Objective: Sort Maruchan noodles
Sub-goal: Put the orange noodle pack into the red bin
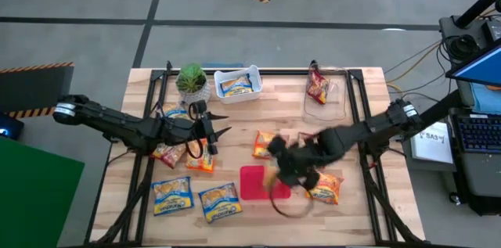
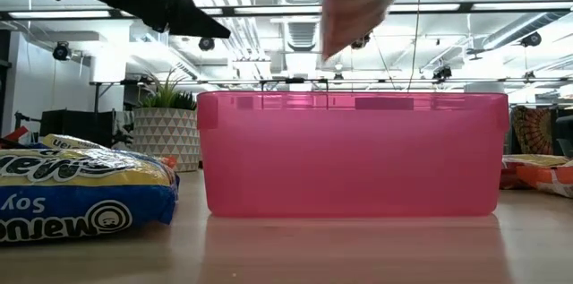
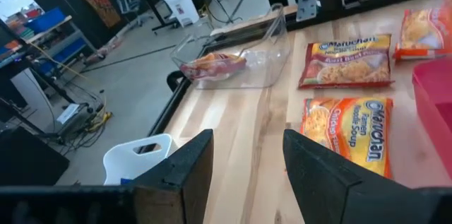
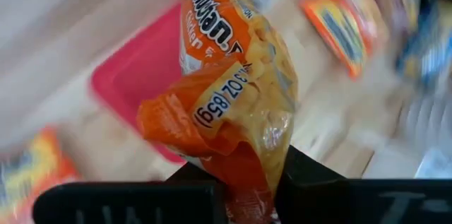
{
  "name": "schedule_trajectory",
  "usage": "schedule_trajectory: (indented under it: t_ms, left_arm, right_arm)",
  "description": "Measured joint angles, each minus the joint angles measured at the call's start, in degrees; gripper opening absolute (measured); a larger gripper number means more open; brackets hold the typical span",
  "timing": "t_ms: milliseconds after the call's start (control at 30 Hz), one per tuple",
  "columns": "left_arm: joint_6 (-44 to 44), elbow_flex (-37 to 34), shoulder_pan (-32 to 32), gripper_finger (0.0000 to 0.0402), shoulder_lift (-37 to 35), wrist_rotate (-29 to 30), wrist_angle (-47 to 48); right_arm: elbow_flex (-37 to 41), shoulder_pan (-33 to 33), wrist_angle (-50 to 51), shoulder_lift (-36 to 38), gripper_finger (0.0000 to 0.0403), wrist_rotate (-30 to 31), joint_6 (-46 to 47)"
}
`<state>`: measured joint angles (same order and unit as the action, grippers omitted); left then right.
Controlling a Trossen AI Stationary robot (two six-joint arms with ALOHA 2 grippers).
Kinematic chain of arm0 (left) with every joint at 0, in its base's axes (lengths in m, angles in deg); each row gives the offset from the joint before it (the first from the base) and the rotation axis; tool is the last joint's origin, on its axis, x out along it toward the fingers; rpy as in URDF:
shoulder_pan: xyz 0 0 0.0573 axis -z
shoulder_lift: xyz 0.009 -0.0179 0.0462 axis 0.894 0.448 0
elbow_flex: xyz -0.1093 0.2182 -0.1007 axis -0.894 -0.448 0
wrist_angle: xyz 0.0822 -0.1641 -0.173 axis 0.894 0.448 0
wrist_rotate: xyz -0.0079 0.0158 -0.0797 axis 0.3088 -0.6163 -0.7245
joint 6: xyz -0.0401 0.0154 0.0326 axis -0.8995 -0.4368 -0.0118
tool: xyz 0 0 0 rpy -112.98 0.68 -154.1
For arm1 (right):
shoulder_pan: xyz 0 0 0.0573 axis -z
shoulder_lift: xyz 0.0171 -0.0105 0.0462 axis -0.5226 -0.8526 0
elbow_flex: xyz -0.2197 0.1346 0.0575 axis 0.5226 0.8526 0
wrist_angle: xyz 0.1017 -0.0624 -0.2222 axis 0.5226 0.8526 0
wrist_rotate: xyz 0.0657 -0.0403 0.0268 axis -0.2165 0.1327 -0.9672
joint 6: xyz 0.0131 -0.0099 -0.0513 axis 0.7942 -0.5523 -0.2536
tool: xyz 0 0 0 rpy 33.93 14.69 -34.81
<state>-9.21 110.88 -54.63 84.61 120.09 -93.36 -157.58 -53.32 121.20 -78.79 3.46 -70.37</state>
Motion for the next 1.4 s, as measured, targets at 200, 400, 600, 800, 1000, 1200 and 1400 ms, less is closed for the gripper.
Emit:
schedule_trajectory:
  t_ms: [200, 400, 600, 800, 1000, 1200, 1400]
  left_arm:
    - [0.02, 0.00, 0.00, 0.0155, 0.03, 0.00, 0.06]
    - [0.00, 0.00, 0.00, 0.0155, 0.00, 0.00, 0.00]
    - [-0.20, 0.00, 0.00, 0.0155, 0.10, -0.02, -0.01]
    - [-0.20, 0.00, 0.00, 0.0155, 0.13, 0.00, -0.02]
    - [-0.20, 0.00, 0.00, 0.0155, 0.23, -0.02, -0.01]
    - [-0.20, 0.00, 0.00, 0.0155, 0.31, -0.02, 0.00]
    - [-0.20, 0.00, 0.00, 0.0155, 0.34, -0.02, 0.00]
  right_arm:
    - [0.39, -6.00, 2.03, -0.72, 0.0031, 8.77, -7.96]
    - [0.53, -8.18, 2.84, -4.00, 0.0031, 9.80, -7.97]
    - [0.53, -8.57, 4.35, -7.02, 0.0031, 9.83, -7.92]
    - [0.75, -8.55, 5.83, -9.89, 0.0031, 9.75, -7.87]
    - [0.77, -8.55, 5.80, -11.84, 0.0031, 9.91, -6.74]
    - [0.79, -8.03, 7.60, -12.41, 0.0031, 9.94, -3.77]
    - [0.79, -7.29, 7.75, -12.37, 0.0031, 9.91, -1.25]
